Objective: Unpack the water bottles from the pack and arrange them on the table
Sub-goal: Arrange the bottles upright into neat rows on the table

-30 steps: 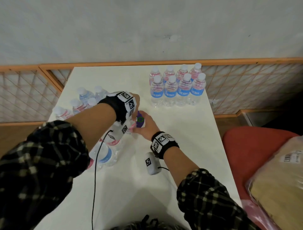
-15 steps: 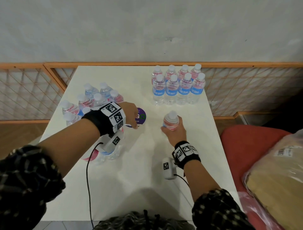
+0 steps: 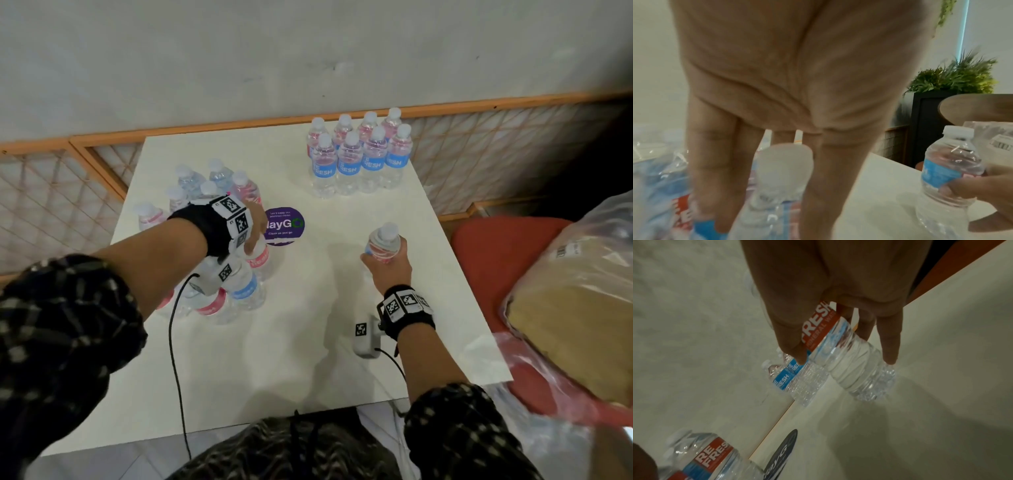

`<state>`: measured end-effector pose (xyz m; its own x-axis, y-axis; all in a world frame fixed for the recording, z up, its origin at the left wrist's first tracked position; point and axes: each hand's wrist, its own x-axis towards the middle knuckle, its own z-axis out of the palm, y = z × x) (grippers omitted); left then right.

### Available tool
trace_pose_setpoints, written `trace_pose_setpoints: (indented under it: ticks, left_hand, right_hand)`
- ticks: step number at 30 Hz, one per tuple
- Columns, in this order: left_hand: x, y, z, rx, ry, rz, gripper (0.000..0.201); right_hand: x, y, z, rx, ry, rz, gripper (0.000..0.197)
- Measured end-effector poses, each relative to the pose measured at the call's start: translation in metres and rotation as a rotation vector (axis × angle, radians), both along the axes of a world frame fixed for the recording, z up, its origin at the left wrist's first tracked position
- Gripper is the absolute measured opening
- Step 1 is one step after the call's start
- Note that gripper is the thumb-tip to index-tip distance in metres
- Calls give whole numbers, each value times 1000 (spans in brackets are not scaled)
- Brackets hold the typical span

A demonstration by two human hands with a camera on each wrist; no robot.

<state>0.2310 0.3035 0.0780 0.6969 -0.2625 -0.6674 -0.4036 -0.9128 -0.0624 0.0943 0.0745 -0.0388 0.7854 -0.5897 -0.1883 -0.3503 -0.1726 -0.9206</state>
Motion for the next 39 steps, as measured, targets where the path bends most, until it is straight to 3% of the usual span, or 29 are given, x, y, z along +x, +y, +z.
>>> trace_pose_setpoints:
  ticks: [4,9,15,19,29,35,39]
  left_hand:
    - [-4,-2,-3,-96,-84,-23,61]
    - [-18,-32,-9,-236,-113,-107,40]
    - [-34,-91,-15,-426,-146,-152,52]
    - [-39,-126,-18,-513,-156,-175,34]
    - [-16,-176,-38,-738,-156,47,36]
    - [-1,-190,-50,-885,-152,151,42]
    - [10,-199,-58,-907,-223,190,34]
  right_hand:
    - [-13,6,-3,11,0,-51,60]
    - [-23,10,-4,12,5,-85,56]
    - [-27,5,-4,5,36,-61,57]
    - [-26,-6,-5,4,47,-33,59]
    - [4,-63,-9,47,22,-66,60]
    - [43,-105,-20,40,-35,103,66]
    - [67,-123,-24,-91,-47,175,74]
